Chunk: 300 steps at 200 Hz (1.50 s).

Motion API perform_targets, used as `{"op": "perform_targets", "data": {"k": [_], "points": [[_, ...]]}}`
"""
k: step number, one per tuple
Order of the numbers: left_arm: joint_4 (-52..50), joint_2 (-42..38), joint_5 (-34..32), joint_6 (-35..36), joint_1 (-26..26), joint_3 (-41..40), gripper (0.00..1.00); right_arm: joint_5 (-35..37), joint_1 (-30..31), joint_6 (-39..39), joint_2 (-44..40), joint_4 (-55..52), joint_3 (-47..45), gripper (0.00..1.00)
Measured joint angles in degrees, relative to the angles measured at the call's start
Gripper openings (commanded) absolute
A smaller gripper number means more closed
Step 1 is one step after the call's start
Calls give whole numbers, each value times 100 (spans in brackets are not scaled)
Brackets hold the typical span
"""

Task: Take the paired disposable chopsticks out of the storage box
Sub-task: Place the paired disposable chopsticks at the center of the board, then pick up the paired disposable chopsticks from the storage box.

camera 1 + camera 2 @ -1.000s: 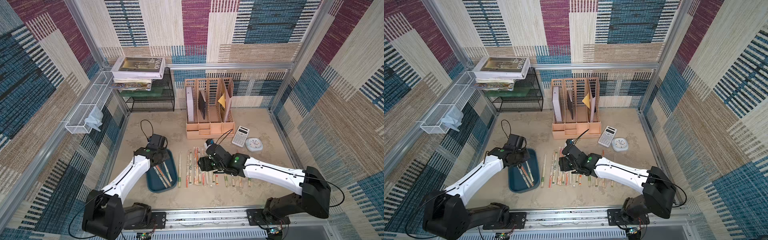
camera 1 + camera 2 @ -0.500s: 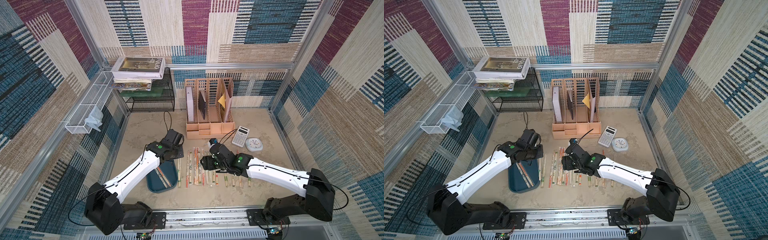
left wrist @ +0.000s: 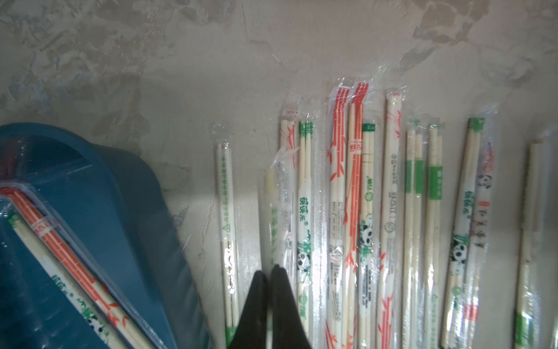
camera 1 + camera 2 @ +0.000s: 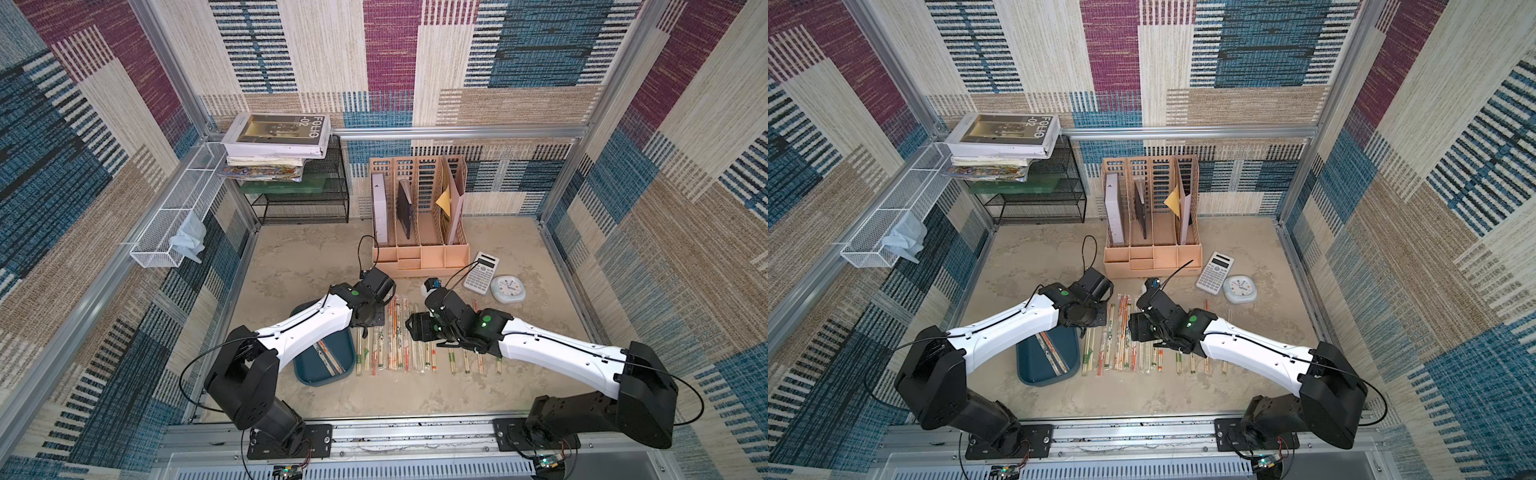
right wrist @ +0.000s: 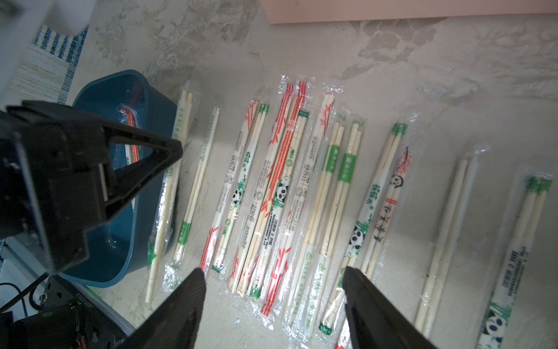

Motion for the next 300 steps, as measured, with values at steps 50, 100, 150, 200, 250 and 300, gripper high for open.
{"op": "perform_targets", "data": {"k": [50,100,150,200,250,300], "points": [[127,511,-120,-63,-7,-24,28,2,-2,9,-59,-2,-42,75],[157,448,-20,-68,-9,98,43,7,-2,13,-90,-4,-63,75],[81,-710,-258,-144,24,26,65,20,-2,13,-133,-7,-66,75],[-240,-1740,-726,-629,649,-846,73,15,57,-7,-107,7,-28,75],[-323,-2221,-564,-979,1655,-1764,70,-26,317,-33,264,59,293,75],[116,-1705,-103,-994,1996,-1996,57,-26,546,-50,588,129,573,75]]}}
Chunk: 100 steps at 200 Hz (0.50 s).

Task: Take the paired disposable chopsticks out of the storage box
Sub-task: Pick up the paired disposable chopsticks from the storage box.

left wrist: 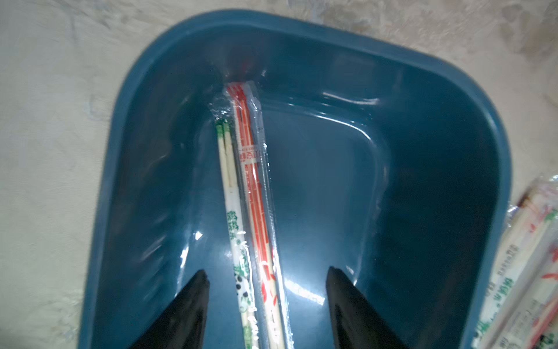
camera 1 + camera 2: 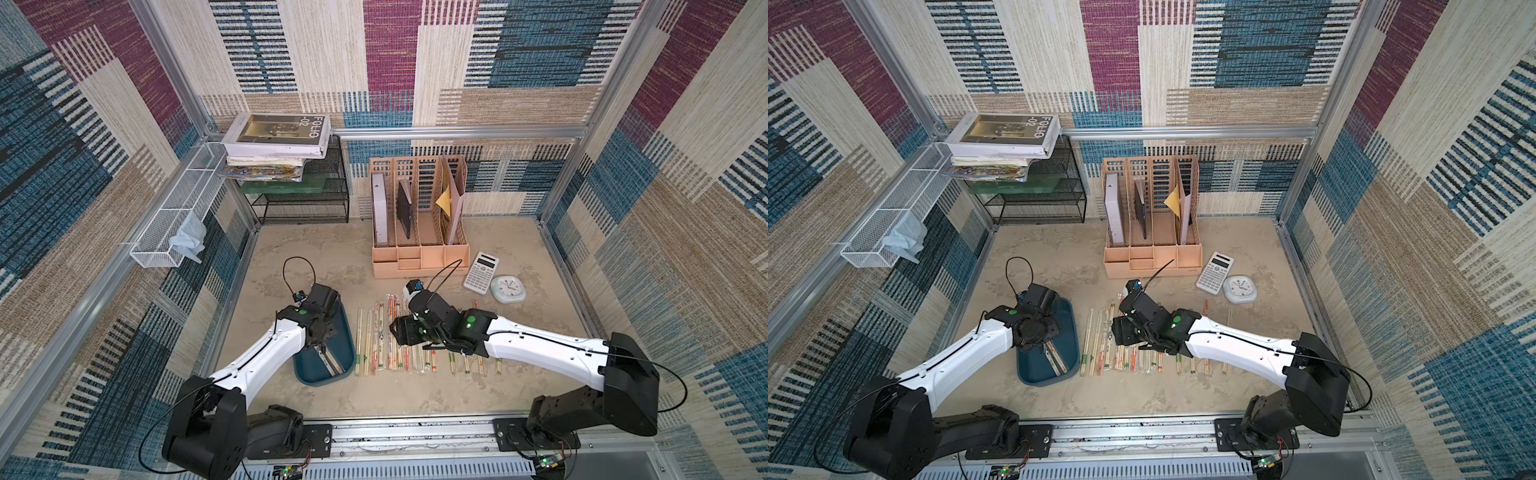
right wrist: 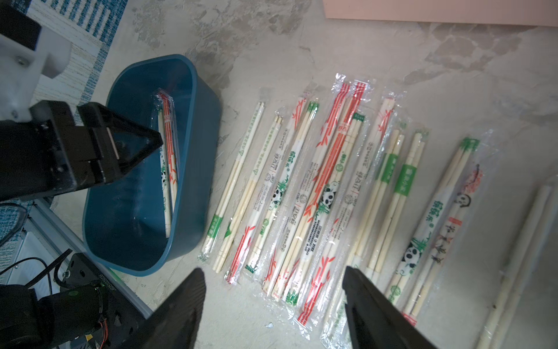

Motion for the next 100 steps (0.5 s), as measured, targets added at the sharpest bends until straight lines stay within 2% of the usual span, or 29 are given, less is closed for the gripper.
{"op": "perform_targets", "data": {"k": [47,100], "points": [[409,483,216,-17,116,-4,50,-37,334,0,304,4,238,75],[627,671,297,-15,216,-142,48,-17,387,0,404,-2,289,75]]}}
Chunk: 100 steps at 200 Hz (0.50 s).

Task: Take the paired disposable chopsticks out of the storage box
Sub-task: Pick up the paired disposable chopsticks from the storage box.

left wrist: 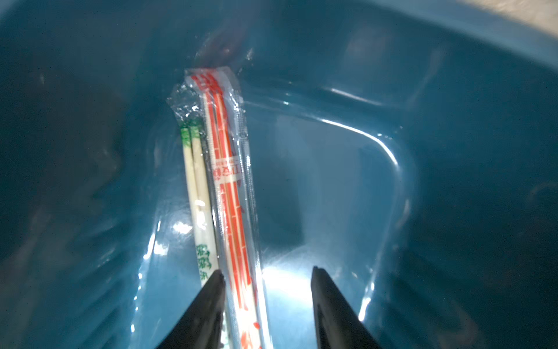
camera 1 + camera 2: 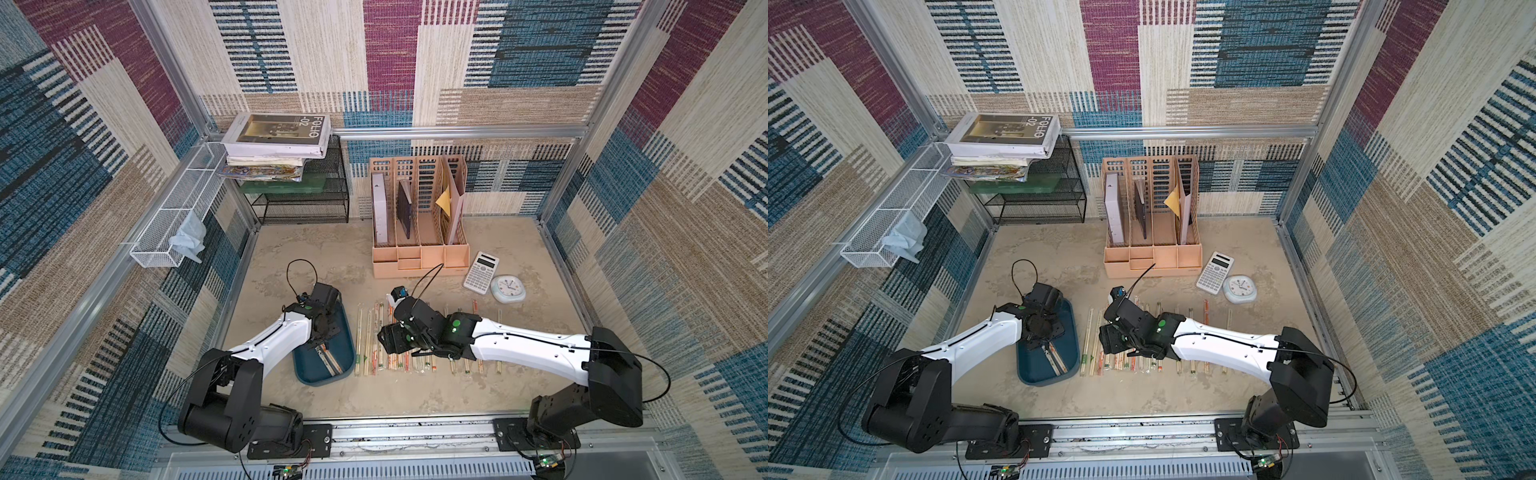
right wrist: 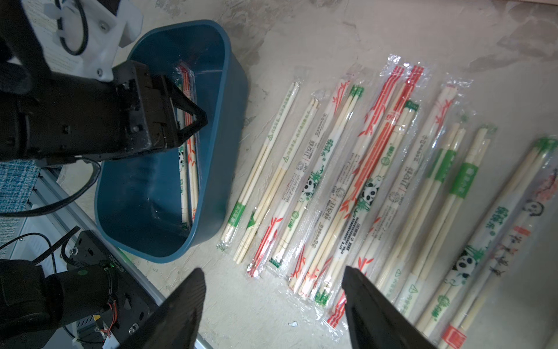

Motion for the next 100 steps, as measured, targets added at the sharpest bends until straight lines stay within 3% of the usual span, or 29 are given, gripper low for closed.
{"op": "perform_targets", "data": {"k": [69,100], "points": [[345,199,85,57,61,-153,41,48,4,0,-2,-7,2,75],[522,260,68,90,70,-153,28,68,-4,0,-11,-17,2,75]]}}
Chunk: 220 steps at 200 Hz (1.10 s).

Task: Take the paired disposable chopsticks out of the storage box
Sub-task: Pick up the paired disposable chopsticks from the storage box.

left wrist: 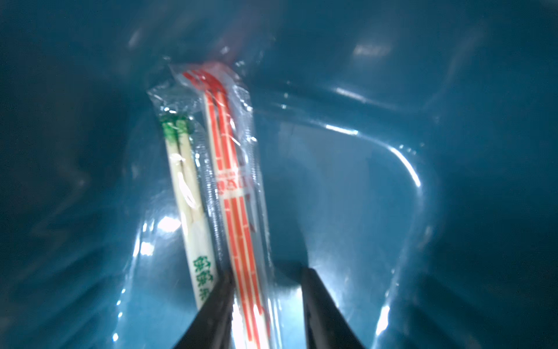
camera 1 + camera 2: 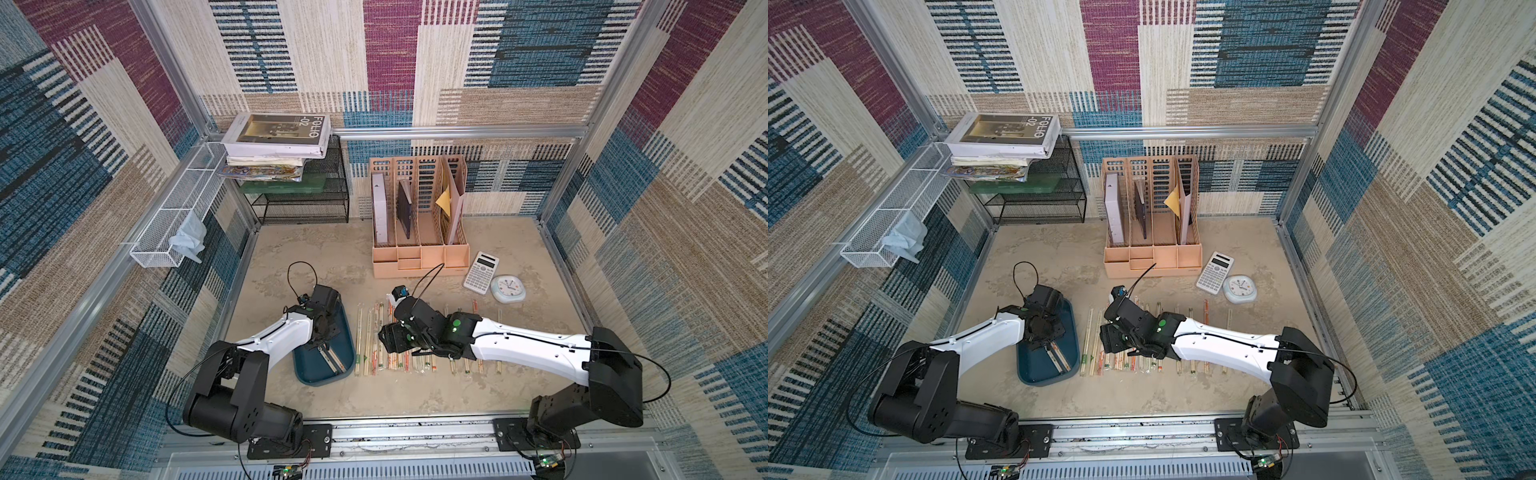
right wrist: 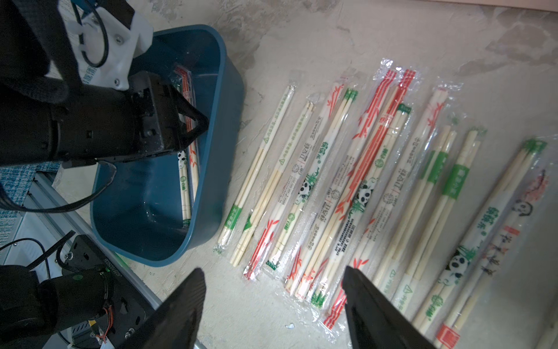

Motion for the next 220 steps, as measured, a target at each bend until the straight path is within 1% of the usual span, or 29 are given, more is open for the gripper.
{"op": "perform_targets", "data": {"k": [9,14,28,33,42,60,62,67,114,146,186,220], "points": [[39,0,2,15,0,-11,27,7,-9,0,0,-2,0,75],[50,0,2,13,0,-11,24,15,-9,0,0,-2,0,75],[66,-9,20,15,0,-13,23,22,-17,0,0,-2,0,75],[68,-15,24,15,0,-13,19,24,-20,0,0,-2,0,75],[61,-37,39,13,0,-11,16,24,-24,0,-2,-2,0,75],[-13,-103,140,42,0,-4,15,39,-39,0,-2,-2,0,75],[-24,-111,155,55,0,0,12,39,-42,0,-2,-2,0,75],[-50,-142,168,70,0,4,11,42,-42,0,-2,-2,0,75],[-348,-522,170,105,0,157,10,59,-48,0,-11,-4,0,75],[-673,-970,133,212,0,369,10,59,-57,-2,-17,-7,0,75],[-1071,-1532,170,420,0,748,0,61,-162,-17,-125,-24,-15,75],[-1207,-1705,407,625,-103,1099,0,55,-391,-22,-350,-28,-186,75]]}}
